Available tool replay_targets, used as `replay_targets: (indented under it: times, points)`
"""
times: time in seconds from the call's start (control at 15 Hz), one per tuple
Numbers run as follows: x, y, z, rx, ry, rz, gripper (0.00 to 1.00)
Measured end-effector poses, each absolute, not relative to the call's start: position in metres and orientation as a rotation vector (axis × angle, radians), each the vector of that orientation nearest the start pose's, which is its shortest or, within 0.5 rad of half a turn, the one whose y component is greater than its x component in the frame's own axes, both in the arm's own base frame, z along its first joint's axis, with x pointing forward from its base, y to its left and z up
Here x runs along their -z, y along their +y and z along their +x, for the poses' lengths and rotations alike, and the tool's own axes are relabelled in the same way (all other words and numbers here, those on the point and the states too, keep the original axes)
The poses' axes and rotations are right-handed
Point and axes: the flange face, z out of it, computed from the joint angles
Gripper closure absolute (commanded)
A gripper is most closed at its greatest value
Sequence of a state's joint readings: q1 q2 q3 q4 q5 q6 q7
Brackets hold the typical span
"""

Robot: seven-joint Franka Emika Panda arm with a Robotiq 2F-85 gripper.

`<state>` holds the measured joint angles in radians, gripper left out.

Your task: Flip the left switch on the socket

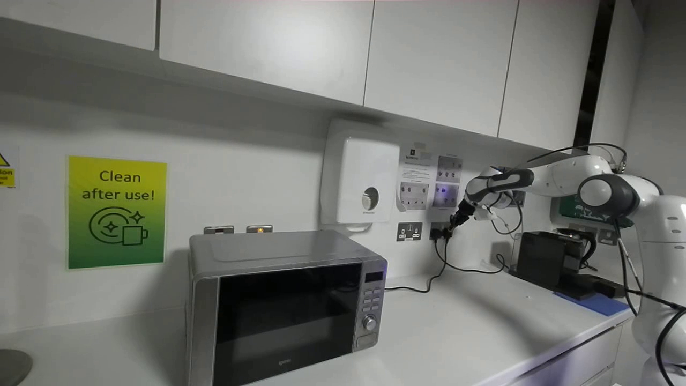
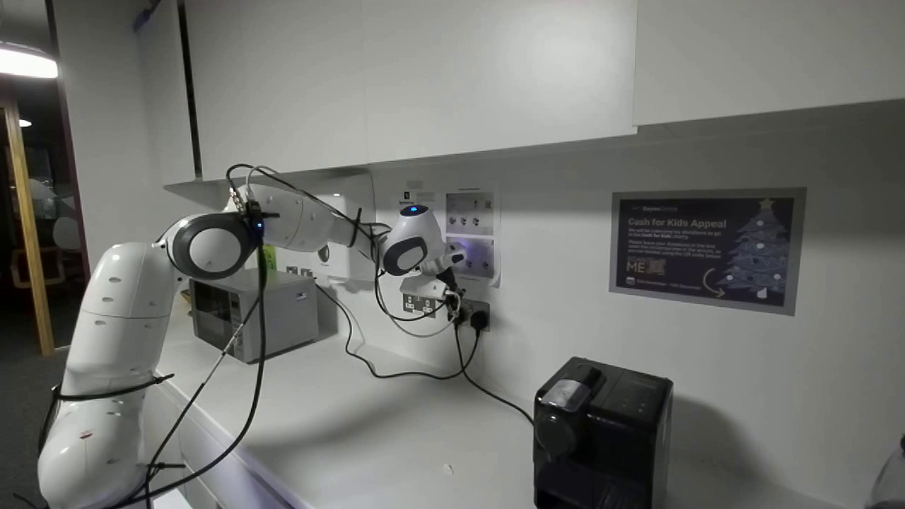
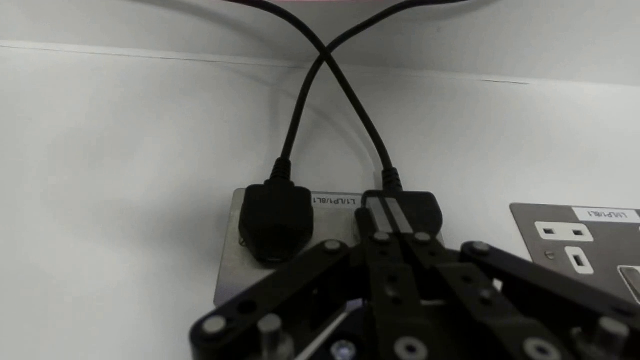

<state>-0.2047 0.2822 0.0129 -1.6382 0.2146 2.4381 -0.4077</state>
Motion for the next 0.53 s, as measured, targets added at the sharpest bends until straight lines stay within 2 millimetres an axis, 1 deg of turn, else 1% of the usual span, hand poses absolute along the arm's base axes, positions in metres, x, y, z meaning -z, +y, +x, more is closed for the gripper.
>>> replay_targets:
  times: [0.27, 0.53]
  points:
    - [-0.511, -0.131, 0.682, 0.858, -0.135, -2.999, 1.0]
    - [-0.508, -0.133, 0.697, 0.877, -0.139, -2.994, 1.0]
